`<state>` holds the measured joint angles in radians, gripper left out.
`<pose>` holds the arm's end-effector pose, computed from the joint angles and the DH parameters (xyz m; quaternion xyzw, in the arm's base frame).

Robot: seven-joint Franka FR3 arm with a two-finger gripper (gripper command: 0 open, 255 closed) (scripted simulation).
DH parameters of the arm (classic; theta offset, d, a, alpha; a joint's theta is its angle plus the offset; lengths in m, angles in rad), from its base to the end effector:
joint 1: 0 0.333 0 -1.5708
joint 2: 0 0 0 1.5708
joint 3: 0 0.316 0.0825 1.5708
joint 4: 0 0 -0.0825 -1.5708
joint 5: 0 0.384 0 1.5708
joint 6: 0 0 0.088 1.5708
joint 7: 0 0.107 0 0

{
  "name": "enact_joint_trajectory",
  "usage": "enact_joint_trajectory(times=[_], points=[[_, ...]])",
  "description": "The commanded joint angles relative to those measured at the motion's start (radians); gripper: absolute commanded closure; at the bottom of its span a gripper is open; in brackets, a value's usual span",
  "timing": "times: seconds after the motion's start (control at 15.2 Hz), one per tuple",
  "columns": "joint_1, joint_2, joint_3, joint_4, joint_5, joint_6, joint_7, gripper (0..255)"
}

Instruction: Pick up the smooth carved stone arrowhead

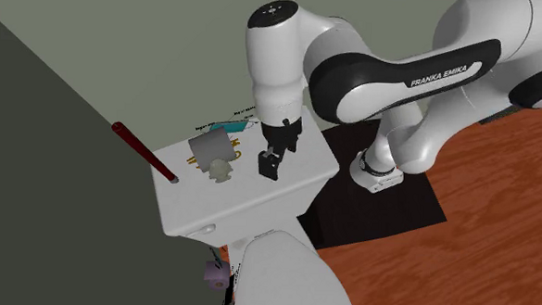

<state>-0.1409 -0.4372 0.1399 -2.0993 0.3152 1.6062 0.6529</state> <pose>0.4148 0.0417 0.5908 -0.9331 0.3350 0.0677 0.1118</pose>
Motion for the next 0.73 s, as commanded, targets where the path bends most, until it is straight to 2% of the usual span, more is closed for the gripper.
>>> enact_joint_trajectory(times=[0.0, 0.66], points=[[-0.021, 0.076, 0.012, 0.058, 0.027, 0.020, 0.112, 0], [-0.102, 0.398, -0.001, 0.315, 0.117, 0.121, 0.587, 0]])
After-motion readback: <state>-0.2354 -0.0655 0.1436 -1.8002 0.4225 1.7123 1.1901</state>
